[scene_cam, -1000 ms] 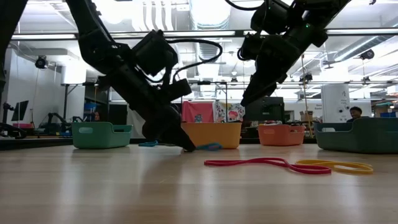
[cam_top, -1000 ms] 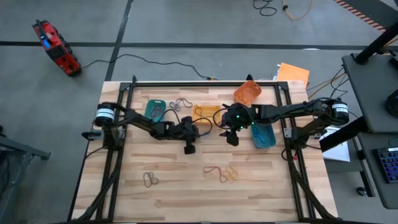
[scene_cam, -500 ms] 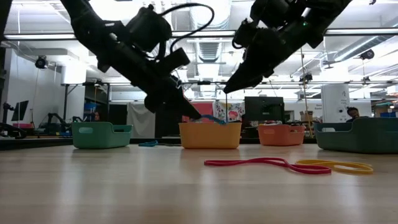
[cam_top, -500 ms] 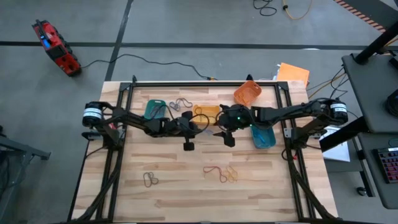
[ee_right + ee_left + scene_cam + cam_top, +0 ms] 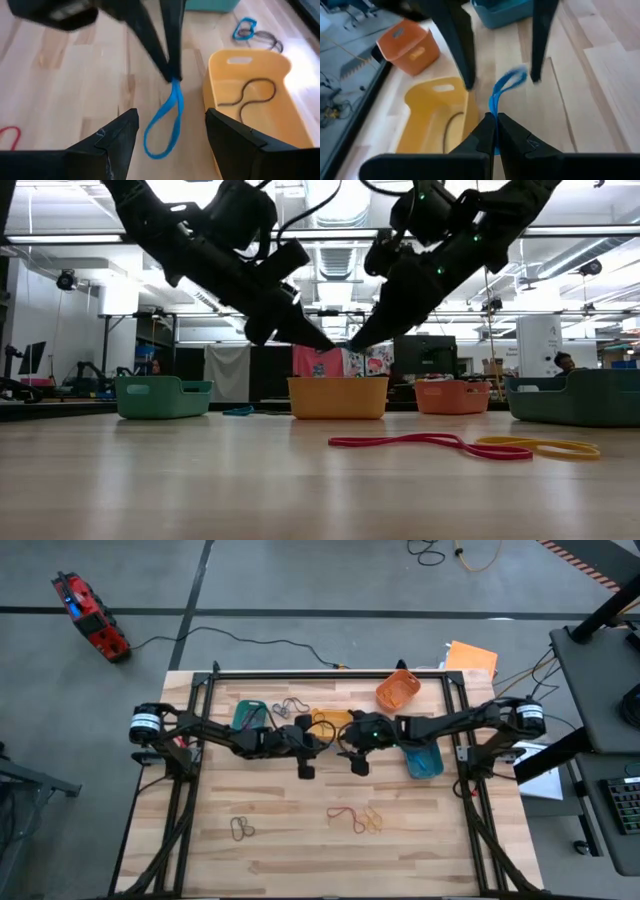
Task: Sort rubber bands into baskets
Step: Put the blue rubberband into the blue bin
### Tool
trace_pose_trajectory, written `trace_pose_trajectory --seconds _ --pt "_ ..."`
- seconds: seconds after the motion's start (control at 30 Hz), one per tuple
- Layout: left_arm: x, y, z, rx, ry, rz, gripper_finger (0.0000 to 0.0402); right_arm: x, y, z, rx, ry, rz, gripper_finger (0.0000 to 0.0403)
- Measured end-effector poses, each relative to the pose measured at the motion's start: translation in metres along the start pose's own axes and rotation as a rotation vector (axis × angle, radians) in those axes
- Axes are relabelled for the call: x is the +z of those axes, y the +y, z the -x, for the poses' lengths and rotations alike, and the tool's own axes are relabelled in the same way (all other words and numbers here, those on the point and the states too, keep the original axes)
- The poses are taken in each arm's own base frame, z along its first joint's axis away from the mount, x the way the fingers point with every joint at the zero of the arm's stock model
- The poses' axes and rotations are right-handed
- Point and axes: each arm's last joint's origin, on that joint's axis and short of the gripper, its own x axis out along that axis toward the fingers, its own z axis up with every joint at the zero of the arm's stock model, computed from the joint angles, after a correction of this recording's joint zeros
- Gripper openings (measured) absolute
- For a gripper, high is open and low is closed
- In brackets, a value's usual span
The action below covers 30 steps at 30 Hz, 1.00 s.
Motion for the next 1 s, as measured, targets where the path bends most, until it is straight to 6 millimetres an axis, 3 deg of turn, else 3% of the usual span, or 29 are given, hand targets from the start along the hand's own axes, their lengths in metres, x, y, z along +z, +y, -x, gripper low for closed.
trace_pose_trajectory --seconds 0.33,0.47,0.63,0.87,1.0 --pt "0.0046 0.0013 -0.0004 0.008 -0.012 -0.022 0.0 -0.0032 -0.0008 -0.011 -0.016 0.012 0.0 0.0222" --pt "0.0043 0.0013 -0.0004 0.007 -0.01 -0.023 0.0 -0.0031 -0.0008 -0.0114 -0.016 0.01 0.002 0.0204" --pt "0.0043 0.0012 -0.0004 0.007 -0.011 -0.023 0.0 -0.0031 -0.0009 -0.0114 -0.017 0.01 0.019 0.0149" --pt "0.0028 0.0008 -0.0004 0.002 0.004 -0.003 0.0019 -0.0036 -0.0008 -0.0114 -0.016 0.015 0.05 0.0024" --pt "0.0003 0.0008 -0.0003 0.021 0.034 0.01 0.0063 -0.0051 -0.0007 -0.0102 -0.014 0.036 0.051 0.0013"
